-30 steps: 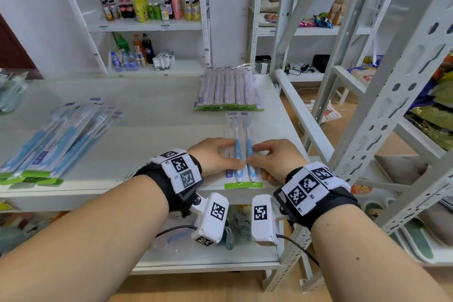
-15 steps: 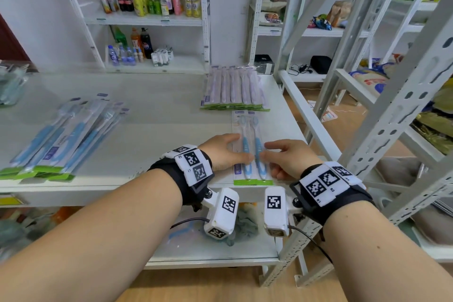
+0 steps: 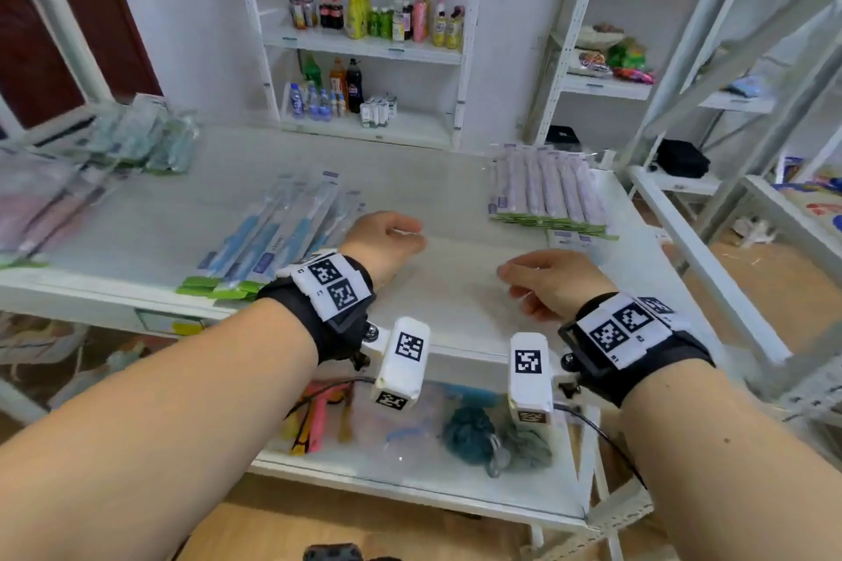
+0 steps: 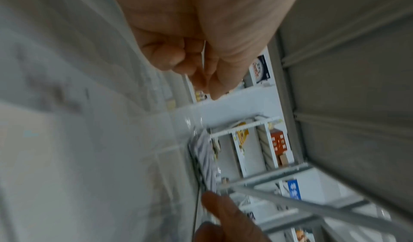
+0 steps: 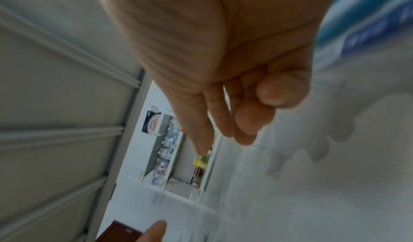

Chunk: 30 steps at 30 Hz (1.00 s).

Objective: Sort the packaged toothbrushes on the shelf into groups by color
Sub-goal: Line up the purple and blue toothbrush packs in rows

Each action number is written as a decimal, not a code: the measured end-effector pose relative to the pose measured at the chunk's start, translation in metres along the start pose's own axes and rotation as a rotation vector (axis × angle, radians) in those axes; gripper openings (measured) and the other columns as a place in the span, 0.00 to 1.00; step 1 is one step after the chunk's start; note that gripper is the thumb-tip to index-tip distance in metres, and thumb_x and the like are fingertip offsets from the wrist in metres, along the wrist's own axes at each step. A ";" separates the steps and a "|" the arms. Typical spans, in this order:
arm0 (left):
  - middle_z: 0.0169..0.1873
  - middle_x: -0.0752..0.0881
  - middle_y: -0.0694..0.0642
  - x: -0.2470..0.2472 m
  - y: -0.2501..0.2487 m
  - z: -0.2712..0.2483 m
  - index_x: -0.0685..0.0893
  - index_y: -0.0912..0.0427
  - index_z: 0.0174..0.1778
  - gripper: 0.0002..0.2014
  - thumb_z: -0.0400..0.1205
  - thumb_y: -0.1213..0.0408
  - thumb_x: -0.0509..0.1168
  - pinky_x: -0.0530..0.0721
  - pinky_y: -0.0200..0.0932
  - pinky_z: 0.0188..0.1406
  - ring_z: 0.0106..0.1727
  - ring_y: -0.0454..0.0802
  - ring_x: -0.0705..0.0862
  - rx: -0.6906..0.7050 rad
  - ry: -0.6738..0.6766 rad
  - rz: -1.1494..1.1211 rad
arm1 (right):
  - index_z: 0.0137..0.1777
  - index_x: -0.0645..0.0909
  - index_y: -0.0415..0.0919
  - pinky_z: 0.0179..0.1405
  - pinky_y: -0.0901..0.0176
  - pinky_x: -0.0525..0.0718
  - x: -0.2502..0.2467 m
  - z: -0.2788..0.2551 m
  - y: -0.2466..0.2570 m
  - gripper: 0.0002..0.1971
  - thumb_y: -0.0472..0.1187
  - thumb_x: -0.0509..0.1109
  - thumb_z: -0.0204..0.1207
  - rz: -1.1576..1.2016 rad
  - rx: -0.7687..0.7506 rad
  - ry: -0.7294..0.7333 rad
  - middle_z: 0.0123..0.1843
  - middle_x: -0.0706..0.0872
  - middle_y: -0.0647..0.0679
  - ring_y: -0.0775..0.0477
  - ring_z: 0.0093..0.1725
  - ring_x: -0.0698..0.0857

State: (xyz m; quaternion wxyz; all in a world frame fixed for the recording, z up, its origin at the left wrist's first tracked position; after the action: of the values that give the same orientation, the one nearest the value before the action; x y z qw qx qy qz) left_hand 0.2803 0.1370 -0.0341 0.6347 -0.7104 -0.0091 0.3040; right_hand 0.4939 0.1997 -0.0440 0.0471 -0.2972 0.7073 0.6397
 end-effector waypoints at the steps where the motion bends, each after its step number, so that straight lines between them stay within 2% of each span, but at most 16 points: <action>1: 0.39 0.82 0.48 -0.022 0.007 0.002 0.85 0.56 0.57 0.12 0.78 0.65 0.68 0.76 0.30 0.23 0.29 0.39 0.76 -0.006 -0.054 -0.011 | 0.49 0.85 0.41 0.21 0.66 0.81 0.017 0.002 0.010 0.09 0.45 0.75 0.73 -0.003 -0.012 0.029 0.34 0.88 0.46 0.54 0.22 0.81; 3: 0.42 0.83 0.51 -0.065 0.022 0.005 0.86 0.58 0.55 0.10 0.78 0.68 0.68 0.75 0.30 0.28 0.30 0.38 0.76 -0.028 -0.173 -0.037 | 0.47 0.85 0.40 0.22 0.65 0.82 0.052 0.006 0.028 0.09 0.45 0.75 0.73 0.007 -0.030 0.080 0.36 0.89 0.45 0.53 0.23 0.82; 6: 0.46 0.86 0.55 -0.126 0.049 0.005 0.87 0.60 0.53 0.09 0.77 0.68 0.68 0.74 0.31 0.35 0.39 0.48 0.81 -0.077 -0.294 0.026 | 0.48 0.85 0.38 0.23 0.64 0.82 0.102 0.011 0.053 0.10 0.45 0.75 0.73 0.004 -0.054 0.146 0.37 0.90 0.44 0.52 0.24 0.83; 7: 0.47 0.88 0.58 -0.143 0.060 0.005 0.88 0.61 0.52 0.09 0.77 0.69 0.68 0.76 0.32 0.38 0.43 0.53 0.84 -0.094 -0.315 0.052 | 0.48 0.85 0.37 0.23 0.65 0.81 0.118 0.012 0.060 0.11 0.45 0.75 0.73 -0.003 -0.063 0.159 0.37 0.90 0.44 0.52 0.25 0.83; 9: 0.49 0.89 0.64 -0.173 0.082 0.007 0.88 0.64 0.51 0.10 0.75 0.70 0.69 0.82 0.41 0.50 0.51 0.62 0.86 -0.138 -0.354 0.088 | 0.50 0.84 0.37 0.22 0.65 0.80 0.148 0.015 0.073 0.12 0.45 0.75 0.73 -0.027 -0.076 0.174 0.36 0.89 0.45 0.53 0.24 0.83; 10: 0.50 0.88 0.66 -0.184 0.092 0.008 0.88 0.65 0.52 0.10 0.75 0.71 0.69 0.82 0.46 0.56 0.54 0.63 0.86 -0.163 -0.369 0.104 | 0.52 0.83 0.37 0.22 0.66 0.80 0.162 0.017 0.078 0.14 0.46 0.75 0.73 -0.039 -0.078 0.180 0.36 0.89 0.45 0.53 0.24 0.83; 12: 0.51 0.88 0.66 -0.201 0.110 0.011 0.87 0.65 0.53 0.12 0.74 0.70 0.71 0.82 0.48 0.59 0.55 0.62 0.86 -0.206 -0.365 0.116 | 0.57 0.79 0.36 0.21 0.65 0.80 0.188 0.019 0.087 0.19 0.47 0.75 0.73 -0.056 -0.069 0.185 0.37 0.88 0.45 0.52 0.25 0.83; 14: 0.52 0.88 0.64 -0.209 0.124 0.015 0.85 0.65 0.57 0.16 0.74 0.65 0.73 0.81 0.43 0.56 0.53 0.59 0.86 -0.233 -0.300 0.133 | 0.62 0.75 0.39 0.24 0.62 0.80 0.210 0.022 0.094 0.24 0.51 0.75 0.72 -0.100 -0.045 0.175 0.40 0.87 0.44 0.50 0.30 0.83; 17: 0.54 0.87 0.62 -0.210 0.137 0.021 0.82 0.65 0.62 0.25 0.74 0.55 0.74 0.78 0.42 0.54 0.54 0.57 0.85 -0.253 -0.150 0.162 | 0.65 0.72 0.40 0.26 0.62 0.77 0.230 0.027 0.103 0.29 0.56 0.74 0.70 -0.230 -0.041 0.128 0.39 0.81 0.51 0.52 0.34 0.82; 19: 0.58 0.85 0.60 -0.208 0.141 0.025 0.80 0.64 0.66 0.30 0.73 0.49 0.73 0.76 0.41 0.56 0.58 0.57 0.83 -0.247 -0.065 0.201 | 0.66 0.70 0.39 0.32 0.59 0.80 0.237 0.030 0.106 0.35 0.61 0.74 0.68 -0.359 -0.057 0.106 0.45 0.81 0.51 0.51 0.38 0.83; 21: 0.59 0.84 0.58 -0.207 0.142 0.029 0.80 0.63 0.65 0.31 0.72 0.45 0.73 0.75 0.40 0.55 0.59 0.56 0.82 -0.235 -0.010 0.256 | 0.66 0.69 0.40 0.38 0.55 0.83 0.241 0.032 0.108 0.37 0.64 0.74 0.66 -0.426 -0.047 0.102 0.51 0.82 0.48 0.48 0.43 0.84; 22: 0.56 0.84 0.58 -0.206 0.141 0.031 0.82 0.63 0.61 0.29 0.72 0.45 0.73 0.75 0.40 0.54 0.57 0.56 0.82 -0.225 0.006 0.278 | 0.64 0.70 0.40 0.39 0.55 0.83 0.242 0.033 0.108 0.35 0.63 0.74 0.66 -0.435 -0.037 0.098 0.50 0.82 0.48 0.48 0.43 0.84; 24: 0.47 0.84 0.58 -0.207 0.143 0.034 0.81 0.56 0.42 0.16 0.71 0.47 0.74 0.75 0.42 0.50 0.50 0.56 0.83 -0.218 0.021 0.303 | 0.56 0.71 0.42 0.34 0.58 0.80 0.240 0.034 0.110 0.27 0.60 0.74 0.67 -0.446 -0.036 0.076 0.42 0.80 0.52 0.51 0.39 0.81; 26: 0.39 0.81 0.57 -0.208 0.145 0.036 0.75 0.52 0.31 0.16 0.72 0.49 0.74 0.73 0.42 0.44 0.41 0.53 0.79 -0.215 0.038 0.317 | 0.46 0.70 0.46 0.28 0.61 0.77 0.238 0.033 0.113 0.19 0.56 0.74 0.69 -0.457 -0.051 0.036 0.36 0.76 0.55 0.55 0.33 0.78; 28: 0.35 0.81 0.57 -0.211 0.147 0.037 0.82 0.58 0.33 0.15 0.71 0.49 0.73 0.71 0.41 0.40 0.37 0.52 0.78 -0.216 0.050 0.317 | 0.39 0.69 0.49 0.28 0.60 0.79 0.236 0.032 0.114 0.16 0.52 0.74 0.70 -0.453 -0.047 0.008 0.34 0.77 0.54 0.53 0.32 0.79; 30: 0.32 0.83 0.58 -0.212 0.149 0.039 0.89 0.65 0.42 0.19 0.71 0.49 0.73 0.72 0.41 0.38 0.34 0.53 0.79 -0.215 0.069 0.319 | 0.34 0.72 0.46 0.30 0.58 0.80 0.234 0.033 0.113 0.14 0.50 0.74 0.70 -0.453 -0.032 -0.003 0.31 0.80 0.51 0.51 0.30 0.80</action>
State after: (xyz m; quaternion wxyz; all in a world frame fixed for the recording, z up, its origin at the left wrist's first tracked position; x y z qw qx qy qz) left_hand 0.0350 0.0586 -0.0806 0.4988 -0.7766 0.0932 0.3735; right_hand 0.2372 0.1465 -0.0552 0.1858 -0.4482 0.6122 0.6244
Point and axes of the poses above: each hand's wrist, its own z-axis towards the middle knuckle, its own x-axis out of the palm, y = z × x, the point moved 6 cm from there along z, towards the middle knuckle
